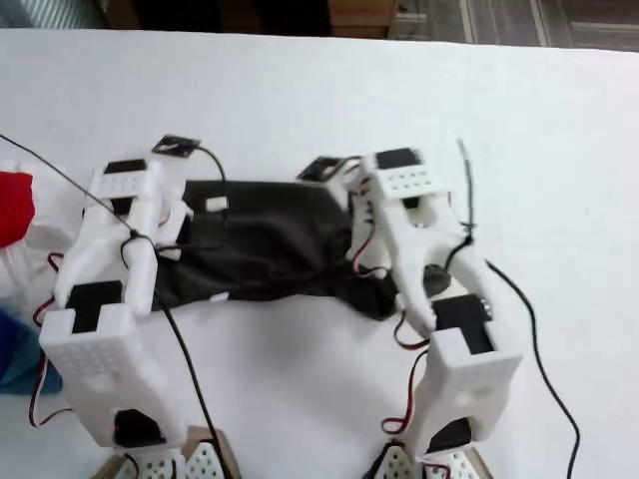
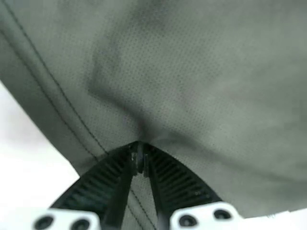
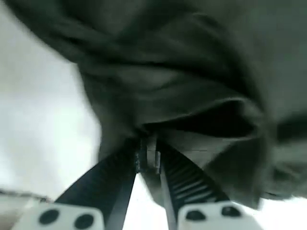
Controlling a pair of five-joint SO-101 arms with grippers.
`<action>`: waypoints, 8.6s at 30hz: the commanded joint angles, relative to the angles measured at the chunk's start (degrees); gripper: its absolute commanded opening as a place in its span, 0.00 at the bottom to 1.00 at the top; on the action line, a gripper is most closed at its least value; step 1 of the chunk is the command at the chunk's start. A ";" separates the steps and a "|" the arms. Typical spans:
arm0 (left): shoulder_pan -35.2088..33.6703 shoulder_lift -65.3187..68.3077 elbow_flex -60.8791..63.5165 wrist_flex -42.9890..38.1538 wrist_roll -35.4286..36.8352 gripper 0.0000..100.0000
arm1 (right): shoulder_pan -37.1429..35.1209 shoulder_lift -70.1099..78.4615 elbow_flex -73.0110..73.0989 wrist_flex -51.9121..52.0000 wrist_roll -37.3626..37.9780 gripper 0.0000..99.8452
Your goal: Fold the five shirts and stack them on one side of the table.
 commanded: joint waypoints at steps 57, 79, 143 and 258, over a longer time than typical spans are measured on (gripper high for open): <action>0.44 0.70 -1.71 0.00 -0.44 0.02 | -5.49 -12.26 8.26 -14.90 -6.42 0.02; 0.44 0.70 -1.80 0.00 -0.44 0.02 | 2.33 -13.58 -3.16 -8.31 -6.95 0.02; 0.35 0.70 -1.89 0.00 -0.44 0.02 | 2.86 -2.95 -7.47 -8.75 -16.53 0.02; 0.44 0.70 -1.89 0.00 -0.44 0.02 | 8.66 0.57 0.79 -33.45 -16.44 0.02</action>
